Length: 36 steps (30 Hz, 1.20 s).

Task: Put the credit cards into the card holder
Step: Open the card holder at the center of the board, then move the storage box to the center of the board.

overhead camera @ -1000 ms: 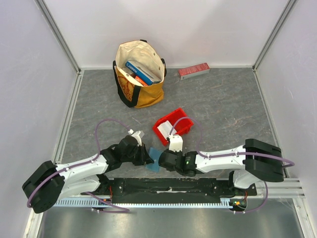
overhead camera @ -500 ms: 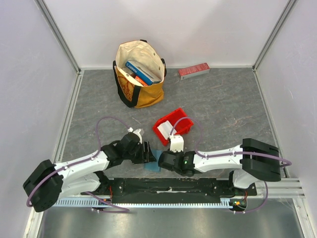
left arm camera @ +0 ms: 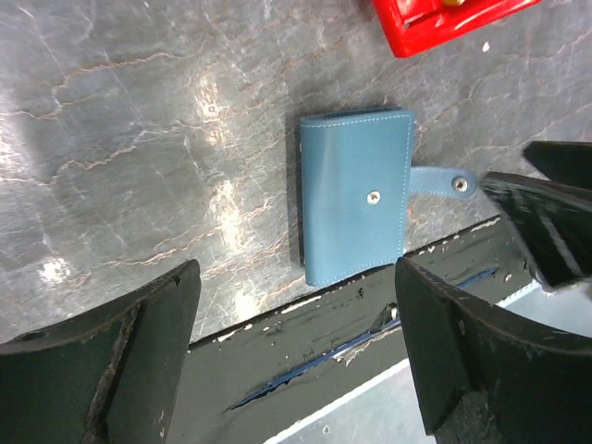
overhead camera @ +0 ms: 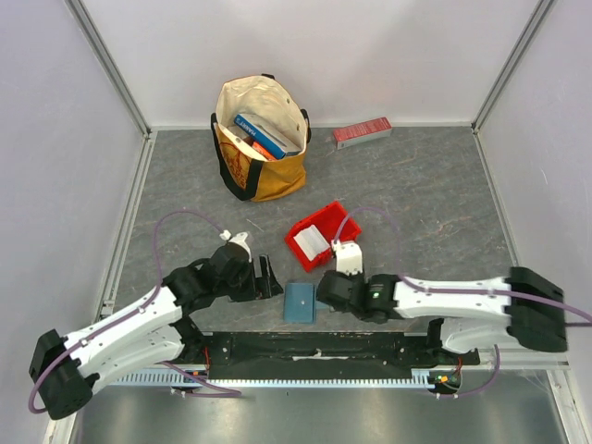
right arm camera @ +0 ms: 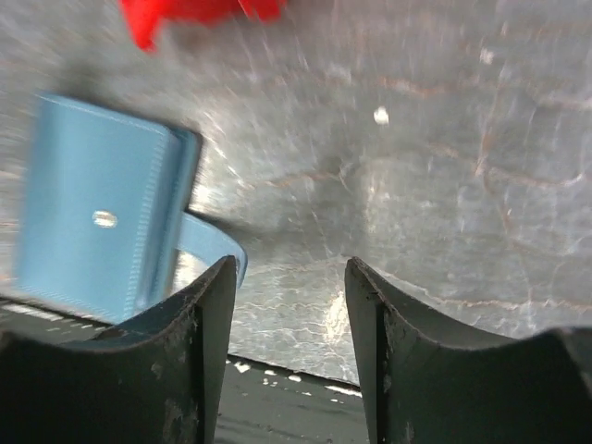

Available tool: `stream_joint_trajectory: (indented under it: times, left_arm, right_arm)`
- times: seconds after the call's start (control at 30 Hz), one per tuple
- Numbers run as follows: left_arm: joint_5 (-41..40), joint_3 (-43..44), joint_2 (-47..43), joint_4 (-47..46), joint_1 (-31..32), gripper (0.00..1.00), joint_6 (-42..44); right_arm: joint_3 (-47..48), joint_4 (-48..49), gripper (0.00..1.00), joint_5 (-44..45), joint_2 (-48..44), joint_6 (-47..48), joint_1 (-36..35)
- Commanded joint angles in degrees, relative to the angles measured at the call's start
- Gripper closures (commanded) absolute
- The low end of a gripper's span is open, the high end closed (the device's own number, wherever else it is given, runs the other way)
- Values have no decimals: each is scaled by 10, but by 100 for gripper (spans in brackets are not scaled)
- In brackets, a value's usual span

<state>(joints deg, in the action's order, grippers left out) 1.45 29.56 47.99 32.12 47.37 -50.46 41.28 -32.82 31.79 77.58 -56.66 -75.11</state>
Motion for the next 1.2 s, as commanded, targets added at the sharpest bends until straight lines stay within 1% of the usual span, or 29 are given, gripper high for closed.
stream_joint_trajectory:
  times: [0.0,0.07,0.13,0.2,0.27,0.33,0.37,0.43,0.5,0.53,0.6,0.63,0.67,0.7,0.8,0.87,1.0,1.17]
  left_arm:
    - [-50,9,-37,9,-1,9,16]
    - [-59,15,-31,-9,-3,9,22]
    - [-54,25,-12,-45,-5,8,33]
    - [-54,43,19,-69,-8,8,44]
    - [-45,59,52,-102,-18,9,55]
    - [-17,68,88,-141,-41,16,60]
    - [14,69,104,-164,-56,20,61]
    - [54,72,140,-201,-86,30,59]
    - [83,68,166,-233,-111,51,54]
    - [90,65,176,-252,-119,55,50]
    - [102,60,199,-283,-130,58,45]
    - [107,60,209,-296,-134,61,46]
    - [105,65,225,-304,-134,68,45]
    - [106,66,238,-309,-135,71,45]
    - [107,69,266,-319,-137,71,41]
    - [112,67,286,-350,-137,72,36]
    - [124,67,322,-380,-137,75,31]
    - [134,63,355,-411,-137,77,23]
  right_arm:
    - [10,25,39,0,-131,86,25]
    - [19,27,38,5,-181,101,43]
    - [29,31,36,-4,-218,123,79]
    - [41,46,36,-45,-234,163,131]
    - [63,64,36,-93,-224,207,186]
    - [96,71,35,-165,-188,252,234]
    - [114,74,34,-188,-163,265,251]
    - [148,78,32,-213,-115,285,282]
    - [177,88,28,-241,-67,306,303]
    - [192,94,26,-254,-46,311,312]
    - [219,101,22,-297,-7,328,328]
    - [231,101,22,-302,12,328,332]
    - [238,101,22,-309,27,332,338]
    - [245,105,22,-316,43,333,344]
    - [258,107,22,-338,82,340,356]
    - [260,108,22,-340,99,349,361]
    - [253,121,22,-345,113,358,371]
    - [246,128,21,-364,127,361,380]
